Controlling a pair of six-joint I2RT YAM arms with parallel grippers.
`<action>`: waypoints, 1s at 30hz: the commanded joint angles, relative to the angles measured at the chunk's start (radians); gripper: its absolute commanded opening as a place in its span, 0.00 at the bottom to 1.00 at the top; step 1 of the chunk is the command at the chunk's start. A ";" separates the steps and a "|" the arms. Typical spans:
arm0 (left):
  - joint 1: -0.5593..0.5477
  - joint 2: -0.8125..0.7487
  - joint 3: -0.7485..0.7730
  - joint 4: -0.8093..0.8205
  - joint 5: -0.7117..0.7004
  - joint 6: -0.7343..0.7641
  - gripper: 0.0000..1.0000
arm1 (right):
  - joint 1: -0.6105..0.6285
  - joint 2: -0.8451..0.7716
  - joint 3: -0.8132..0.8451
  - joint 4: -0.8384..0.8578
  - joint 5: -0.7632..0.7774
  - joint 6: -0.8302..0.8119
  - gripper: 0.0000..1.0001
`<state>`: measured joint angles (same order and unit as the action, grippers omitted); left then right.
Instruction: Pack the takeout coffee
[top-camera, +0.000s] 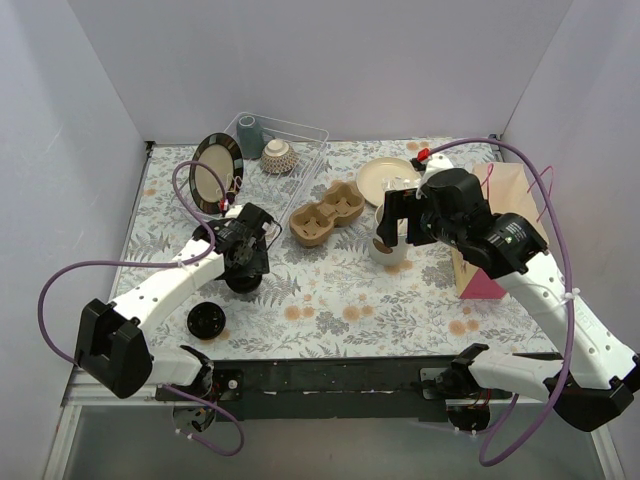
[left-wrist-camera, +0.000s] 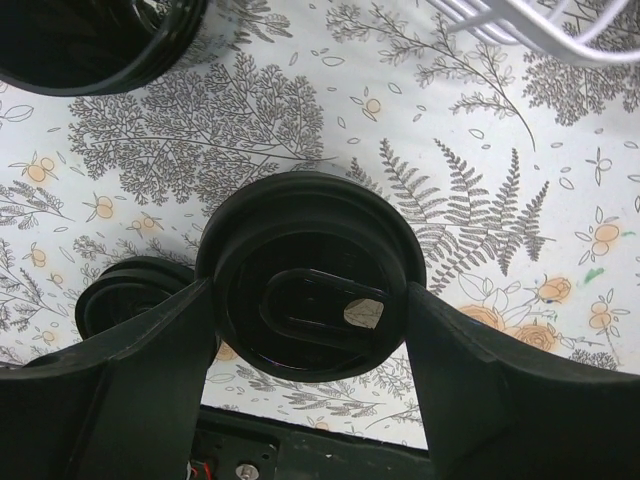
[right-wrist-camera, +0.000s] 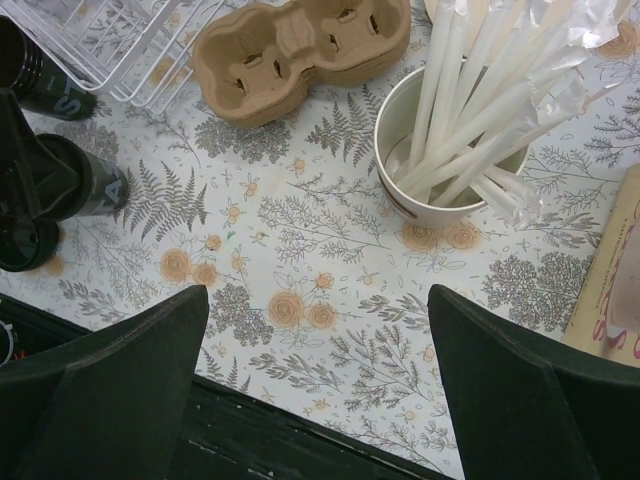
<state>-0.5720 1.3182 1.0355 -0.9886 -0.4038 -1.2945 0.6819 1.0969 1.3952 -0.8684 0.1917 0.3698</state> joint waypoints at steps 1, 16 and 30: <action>0.035 -0.027 -0.032 0.001 -0.001 -0.005 0.60 | -0.004 -0.029 0.047 0.000 0.025 -0.015 0.98; 0.046 -0.030 0.069 -0.077 0.014 -0.042 0.88 | -0.004 -0.055 0.068 -0.001 0.041 -0.043 0.99; 0.047 -0.045 0.391 -0.148 -0.020 -0.033 0.98 | -0.004 -0.025 0.157 -0.027 0.068 0.066 0.98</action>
<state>-0.5312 1.3071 1.2793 -1.1427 -0.3870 -1.3415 0.6815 1.0592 1.4456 -0.8944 0.2276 0.3840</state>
